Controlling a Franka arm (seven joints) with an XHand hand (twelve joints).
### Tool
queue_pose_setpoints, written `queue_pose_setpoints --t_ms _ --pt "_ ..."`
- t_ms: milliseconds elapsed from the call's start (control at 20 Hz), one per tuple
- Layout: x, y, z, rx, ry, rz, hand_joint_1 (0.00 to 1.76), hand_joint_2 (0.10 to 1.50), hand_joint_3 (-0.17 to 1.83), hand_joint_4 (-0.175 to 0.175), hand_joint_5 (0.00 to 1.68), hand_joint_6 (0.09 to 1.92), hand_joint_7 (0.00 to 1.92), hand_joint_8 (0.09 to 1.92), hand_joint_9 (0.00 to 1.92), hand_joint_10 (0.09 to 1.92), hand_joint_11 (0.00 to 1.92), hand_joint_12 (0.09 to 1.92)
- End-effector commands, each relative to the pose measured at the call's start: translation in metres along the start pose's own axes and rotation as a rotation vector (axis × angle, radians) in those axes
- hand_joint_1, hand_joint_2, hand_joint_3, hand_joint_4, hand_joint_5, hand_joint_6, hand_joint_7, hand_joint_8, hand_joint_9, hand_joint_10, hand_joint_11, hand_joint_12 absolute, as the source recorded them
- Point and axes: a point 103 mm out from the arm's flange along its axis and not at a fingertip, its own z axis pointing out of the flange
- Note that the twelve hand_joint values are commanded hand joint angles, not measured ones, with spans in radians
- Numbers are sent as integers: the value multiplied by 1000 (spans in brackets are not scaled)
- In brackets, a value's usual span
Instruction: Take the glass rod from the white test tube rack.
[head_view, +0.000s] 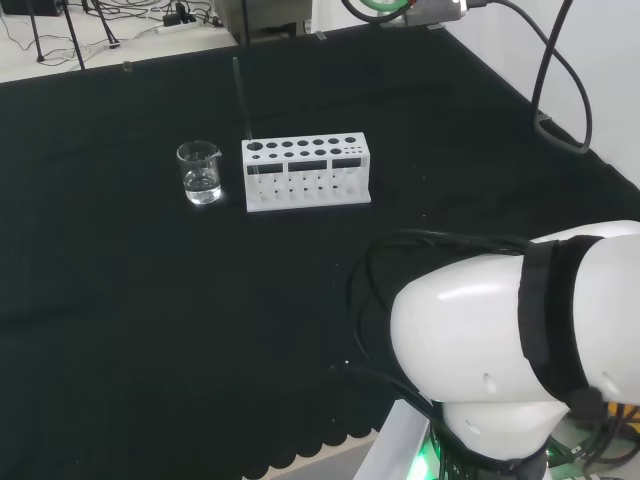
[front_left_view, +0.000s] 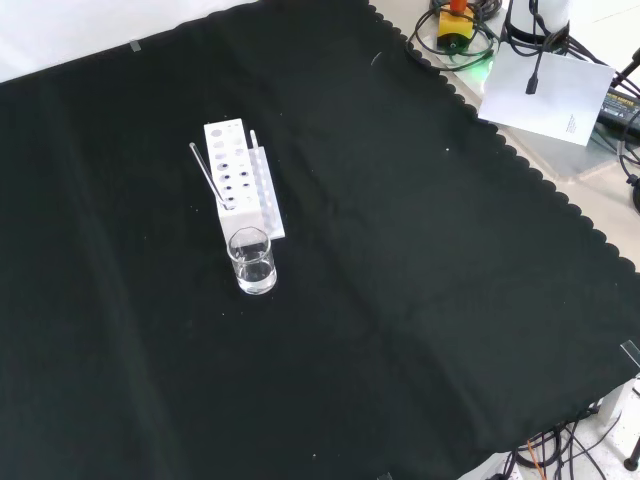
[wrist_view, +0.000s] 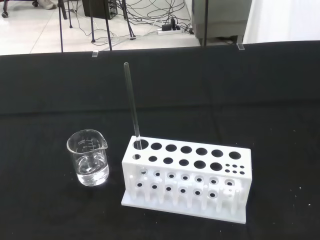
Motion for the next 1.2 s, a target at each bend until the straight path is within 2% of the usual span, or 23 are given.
queue_pose_setpoints --t_ms 50,250,450,650,900,1200 --pt "-1 0 0 -13 -8 0 524 896 638 -148 2 87 0 405 0 610 0 1007" --pt "-2 1 4 -9 -2 2 492 985 483 -148 11 87 0 417 0 644 0 1046" --pt "-2 4 8 -5 -6 -3 474 1006 451 -149 16 87 0 453 0 669 0 1069" --pt "2 14 15 -6 -6 -18 462 1019 430 -150 26 87 0 550 0 796 0 1170" --pt "8 35 24 14 -27 -35 447 1023 422 -151 50 87 0 679 26 894 0 1284" --pt "18 72 30 27 -65 -64 450 1008 428 -153 75 87 0 829 95 915 0 1387"
